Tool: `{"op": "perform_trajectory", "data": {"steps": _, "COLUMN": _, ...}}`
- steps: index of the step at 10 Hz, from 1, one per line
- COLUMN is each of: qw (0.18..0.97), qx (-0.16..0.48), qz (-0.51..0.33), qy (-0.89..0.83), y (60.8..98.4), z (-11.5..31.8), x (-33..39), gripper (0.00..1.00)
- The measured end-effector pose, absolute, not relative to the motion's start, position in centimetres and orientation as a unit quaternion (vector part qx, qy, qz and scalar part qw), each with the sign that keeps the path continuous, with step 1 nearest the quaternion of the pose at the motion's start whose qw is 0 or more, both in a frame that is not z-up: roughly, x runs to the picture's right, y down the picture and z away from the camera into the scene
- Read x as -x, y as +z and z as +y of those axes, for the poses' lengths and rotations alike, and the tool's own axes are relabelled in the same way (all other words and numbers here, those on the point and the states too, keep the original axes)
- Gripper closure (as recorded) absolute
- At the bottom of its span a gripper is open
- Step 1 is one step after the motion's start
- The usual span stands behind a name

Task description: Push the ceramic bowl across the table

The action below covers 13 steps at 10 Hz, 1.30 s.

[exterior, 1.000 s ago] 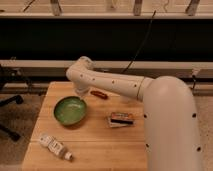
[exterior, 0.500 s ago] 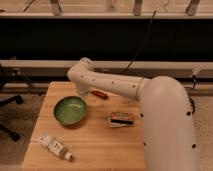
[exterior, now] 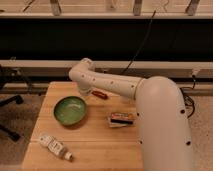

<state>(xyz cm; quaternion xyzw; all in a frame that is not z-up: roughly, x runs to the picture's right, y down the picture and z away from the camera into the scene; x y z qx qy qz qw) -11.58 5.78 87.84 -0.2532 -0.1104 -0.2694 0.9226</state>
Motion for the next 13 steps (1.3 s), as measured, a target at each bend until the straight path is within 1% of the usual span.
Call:
{"op": "perform_trajectory", "data": {"steps": 2, "qw": 0.923, "qx": 0.253, "qz": -0.105, "qy": -0.270, "y": 88.2, "z": 5.5, "x": 11.4, "gripper": 0.55}}
{"op": "perform_trajectory", "data": {"steps": 3, "qw": 0.923, "qx": 0.254, "qz": -0.100, "qy": -0.270, "y": 88.5, "z": 5.3, "x": 11.0, "gripper": 0.68}}
{"op": "perform_trajectory", "data": {"steps": 4, "qw": 0.924, "qx": 0.254, "qz": -0.097, "qy": -0.269, "y": 88.6, "z": 5.1, "x": 10.7, "gripper": 0.77}}
{"op": "perform_trajectory", "data": {"steps": 5, "qw": 0.924, "qx": 0.254, "qz": -0.095, "qy": -0.268, "y": 88.8, "z": 5.0, "x": 10.5, "gripper": 0.85}}
{"op": "perform_trajectory", "data": {"steps": 6, "qw": 0.925, "qx": 0.255, "qz": -0.092, "qy": -0.268, "y": 88.9, "z": 4.9, "x": 10.2, "gripper": 0.94}}
{"op": "perform_trajectory", "data": {"steps": 7, "qw": 0.925, "qx": 0.256, "qz": -0.088, "qy": -0.268, "y": 89.2, "z": 4.9, "x": 10.0, "gripper": 1.00}}
{"op": "perform_trajectory", "data": {"steps": 10, "qw": 0.924, "qx": 0.262, "qz": -0.082, "qy": -0.264, "y": 90.1, "z": 5.3, "x": 9.2, "gripper": 1.00}}
{"op": "perform_trajectory", "data": {"steps": 13, "qw": 0.921, "qx": 0.278, "qz": -0.085, "qy": -0.258, "y": 91.4, "z": 6.7, "x": 8.7, "gripper": 1.00}}
